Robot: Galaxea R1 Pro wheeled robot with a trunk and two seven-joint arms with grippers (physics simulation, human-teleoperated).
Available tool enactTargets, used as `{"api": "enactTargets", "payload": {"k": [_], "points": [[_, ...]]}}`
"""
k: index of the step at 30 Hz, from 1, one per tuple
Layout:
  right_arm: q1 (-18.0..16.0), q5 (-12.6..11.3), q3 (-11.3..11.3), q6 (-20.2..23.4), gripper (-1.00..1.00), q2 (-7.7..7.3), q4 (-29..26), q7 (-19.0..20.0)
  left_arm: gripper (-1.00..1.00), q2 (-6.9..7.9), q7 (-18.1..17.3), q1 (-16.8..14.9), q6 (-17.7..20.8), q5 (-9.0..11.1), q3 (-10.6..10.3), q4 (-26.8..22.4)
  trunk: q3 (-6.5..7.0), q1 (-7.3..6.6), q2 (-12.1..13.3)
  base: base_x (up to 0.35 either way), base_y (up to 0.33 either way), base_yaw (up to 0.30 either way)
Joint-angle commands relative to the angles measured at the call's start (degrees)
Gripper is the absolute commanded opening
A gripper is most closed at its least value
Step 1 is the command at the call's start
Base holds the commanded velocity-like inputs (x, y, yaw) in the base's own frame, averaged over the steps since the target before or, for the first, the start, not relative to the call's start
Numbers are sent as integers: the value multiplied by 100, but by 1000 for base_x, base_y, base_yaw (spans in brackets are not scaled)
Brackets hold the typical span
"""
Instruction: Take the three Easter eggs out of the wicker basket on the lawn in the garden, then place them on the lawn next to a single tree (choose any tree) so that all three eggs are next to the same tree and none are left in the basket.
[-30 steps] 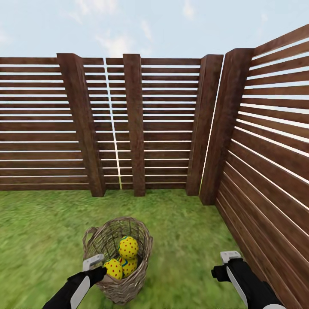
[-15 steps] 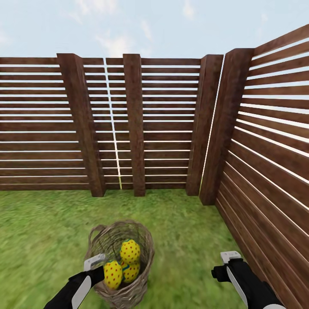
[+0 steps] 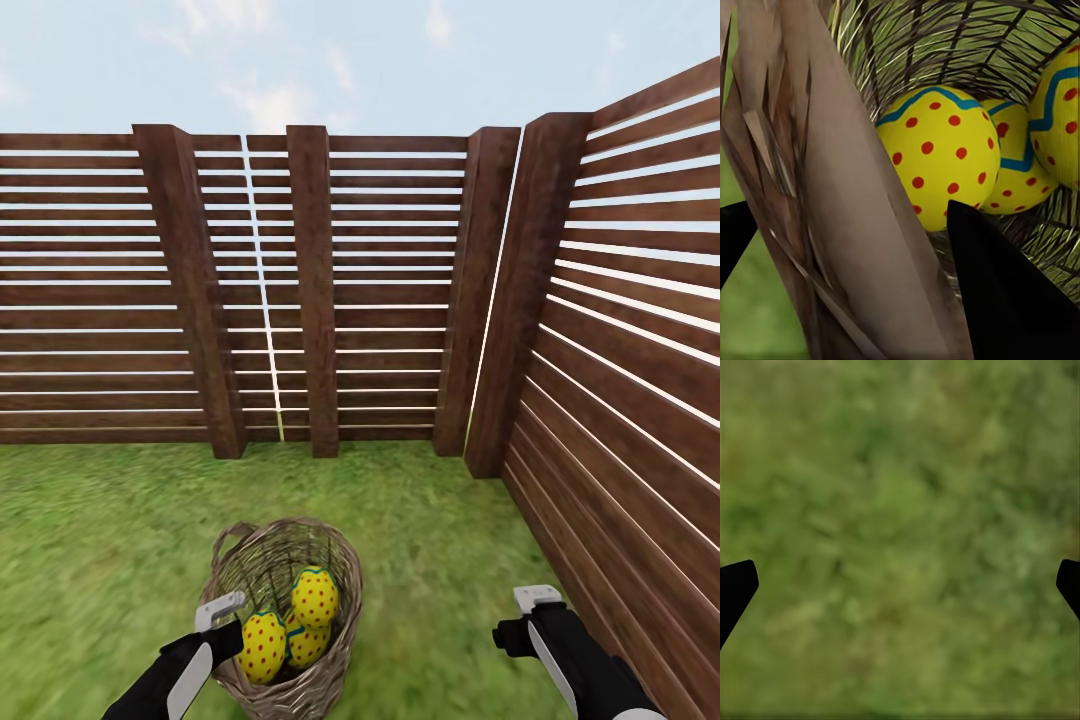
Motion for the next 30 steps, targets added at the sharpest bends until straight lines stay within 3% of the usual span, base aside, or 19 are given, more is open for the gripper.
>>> {"api": "enactTargets", "payload": {"k": [1, 8, 17, 23, 30], "points": [[-2, 6, 24, 31, 100, -6, -8, 1, -100, 0, 26, 2, 35, 56, -11, -11, -6, -1, -2, 0, 0, 0], [-2, 10, 24, 31, 100, 0, -6, 1, -100, -4, 26, 2, 35, 56, -11, -10, -6, -1, -2, 0, 0, 0], [-2, 15, 33, 28, 100, 2, -7, 1, -100, -9, 26, 2, 44, 49, -11, -10, 155, -198, 359, 0, 0, 0], [-2, 18, 45, -321, 100, 10, -6, 1, -100, -9, 26, 2, 44, 47, -11, -10, 263, -330, 599, 0, 0, 8], [-2, 23, 51, -382, 100, 45, 1, -8, -100, -9, 26, 2, 44, 47, -11, -10, 389, -484, 880, 0, 0, 268]]}}
